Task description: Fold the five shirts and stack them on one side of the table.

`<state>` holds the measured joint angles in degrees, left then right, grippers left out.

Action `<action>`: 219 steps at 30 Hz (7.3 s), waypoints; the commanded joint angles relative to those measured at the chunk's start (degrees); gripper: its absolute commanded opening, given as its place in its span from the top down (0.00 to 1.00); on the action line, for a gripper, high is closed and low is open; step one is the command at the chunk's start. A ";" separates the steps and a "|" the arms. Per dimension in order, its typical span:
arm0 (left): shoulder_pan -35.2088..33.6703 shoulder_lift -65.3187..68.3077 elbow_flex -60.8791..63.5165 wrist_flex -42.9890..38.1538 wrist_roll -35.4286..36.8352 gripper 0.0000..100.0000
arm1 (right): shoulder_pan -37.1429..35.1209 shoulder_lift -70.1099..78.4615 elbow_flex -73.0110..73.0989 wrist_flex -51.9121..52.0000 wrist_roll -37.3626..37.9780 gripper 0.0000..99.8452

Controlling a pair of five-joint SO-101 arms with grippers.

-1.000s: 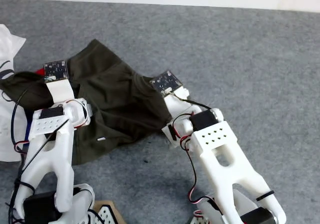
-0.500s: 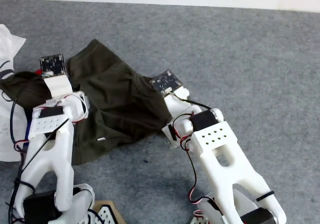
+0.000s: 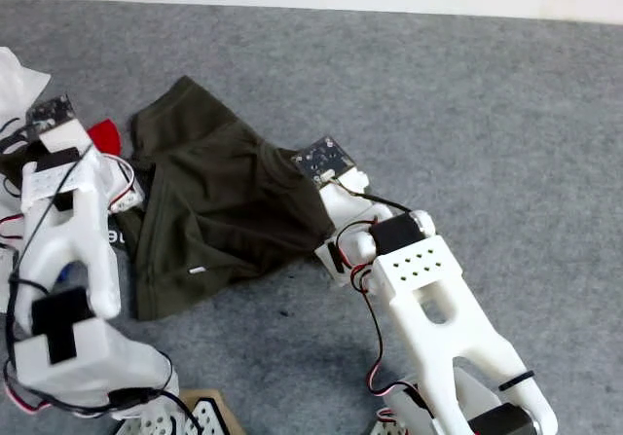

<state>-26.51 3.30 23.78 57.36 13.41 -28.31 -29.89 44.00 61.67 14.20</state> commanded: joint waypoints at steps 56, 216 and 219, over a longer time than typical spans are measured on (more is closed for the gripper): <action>5.49 -26.15 30.11 0.35 -9.58 0.99 | 0.57 -2.07 1.98 -4.00 0.44 0.99; -32.40 -26.24 -6.99 5.45 -13.89 0.99 | -23.34 57.71 -38.46 -39.69 -9.05 0.99; -29.85 -26.51 -5.41 5.19 -13.80 0.99 | -20.18 52.88 -38.37 -32.75 -9.14 0.99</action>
<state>-60.00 -22.55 17.01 63.69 -0.22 -52.84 28.31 7.43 23.08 4.26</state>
